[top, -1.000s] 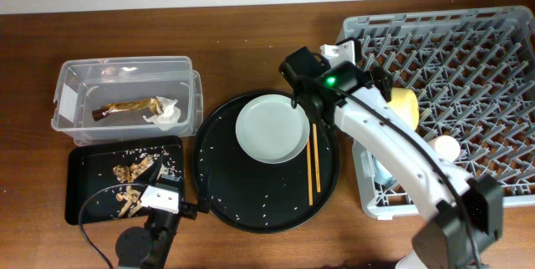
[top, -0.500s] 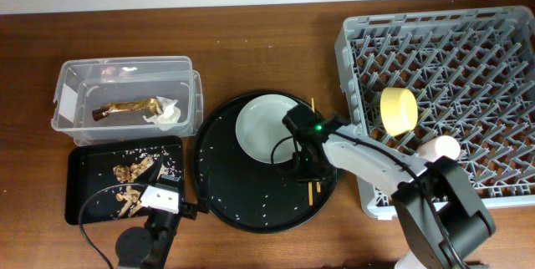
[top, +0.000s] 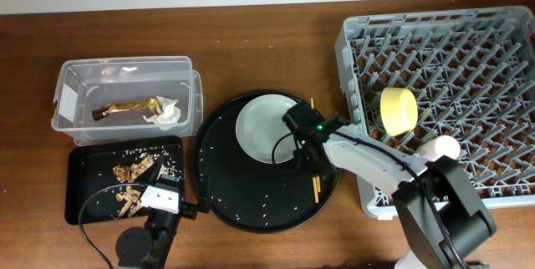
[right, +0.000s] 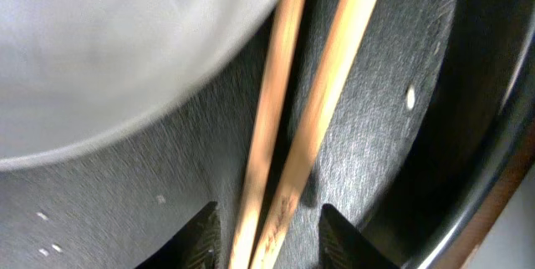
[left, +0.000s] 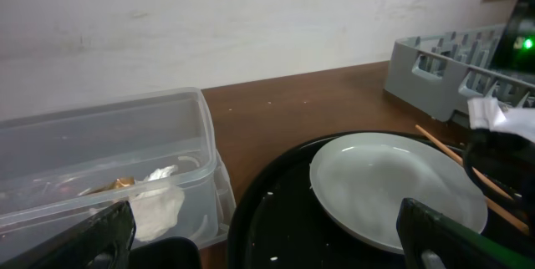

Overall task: Sort waste into correct bins and load items into the dishwasher rack
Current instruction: 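Grasp the chopsticks with the right gripper and put them in the rack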

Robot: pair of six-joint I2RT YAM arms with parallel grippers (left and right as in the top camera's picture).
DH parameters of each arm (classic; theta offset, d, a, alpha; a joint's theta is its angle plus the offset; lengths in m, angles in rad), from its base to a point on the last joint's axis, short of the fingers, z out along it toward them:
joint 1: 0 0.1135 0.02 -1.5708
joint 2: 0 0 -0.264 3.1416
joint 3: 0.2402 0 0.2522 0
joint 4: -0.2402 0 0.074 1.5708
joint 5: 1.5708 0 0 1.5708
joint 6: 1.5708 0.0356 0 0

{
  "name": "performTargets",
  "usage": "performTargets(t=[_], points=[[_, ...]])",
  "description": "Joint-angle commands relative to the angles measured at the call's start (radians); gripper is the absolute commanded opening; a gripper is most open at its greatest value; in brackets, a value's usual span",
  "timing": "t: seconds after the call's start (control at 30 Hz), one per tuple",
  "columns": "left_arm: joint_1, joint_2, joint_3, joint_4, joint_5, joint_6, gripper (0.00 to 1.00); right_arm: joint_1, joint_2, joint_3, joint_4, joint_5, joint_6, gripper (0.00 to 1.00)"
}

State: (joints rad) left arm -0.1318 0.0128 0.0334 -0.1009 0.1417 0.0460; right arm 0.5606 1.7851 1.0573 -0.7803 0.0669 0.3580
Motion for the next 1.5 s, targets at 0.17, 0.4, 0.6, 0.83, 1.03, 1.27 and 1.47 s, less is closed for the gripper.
performTargets(t=[0.17,0.4,0.6,0.83,1.03,1.27,1.47], points=[[-0.006,-0.007,-0.011,0.004,-0.007,0.016,1.0,-0.161,-0.01,0.018,0.064,-0.224,-0.118,0.27],[-0.006,-0.007,-0.011,0.004,-0.007,0.016,1.0,-0.164,0.021,-0.012,0.079,-0.214,-0.114,0.04],[-0.006,-0.007,-0.011,0.004,-0.007,0.016,1.0,-0.169,-0.173,0.192,-0.126,-0.12,-0.114,0.04],[-0.006,-0.007,-0.011,0.004,-0.007,0.016,1.0,-0.347,-0.258,0.257,-0.115,0.136,-0.204,0.04],[-0.006,-0.007,-0.011,0.004,-0.007,0.016,0.99,-0.378,-0.095,0.257,-0.012,0.174,-0.37,0.17],[-0.006,-0.007,-0.011,0.004,-0.007,0.016,1.0,-0.324,-0.192,0.345,-0.367,-0.268,-0.286,0.55],[-0.006,-0.007,-0.011,0.004,-0.007,0.016,1.0,-0.101,-0.148,0.037,-0.106,-0.255,-0.035,0.54]])
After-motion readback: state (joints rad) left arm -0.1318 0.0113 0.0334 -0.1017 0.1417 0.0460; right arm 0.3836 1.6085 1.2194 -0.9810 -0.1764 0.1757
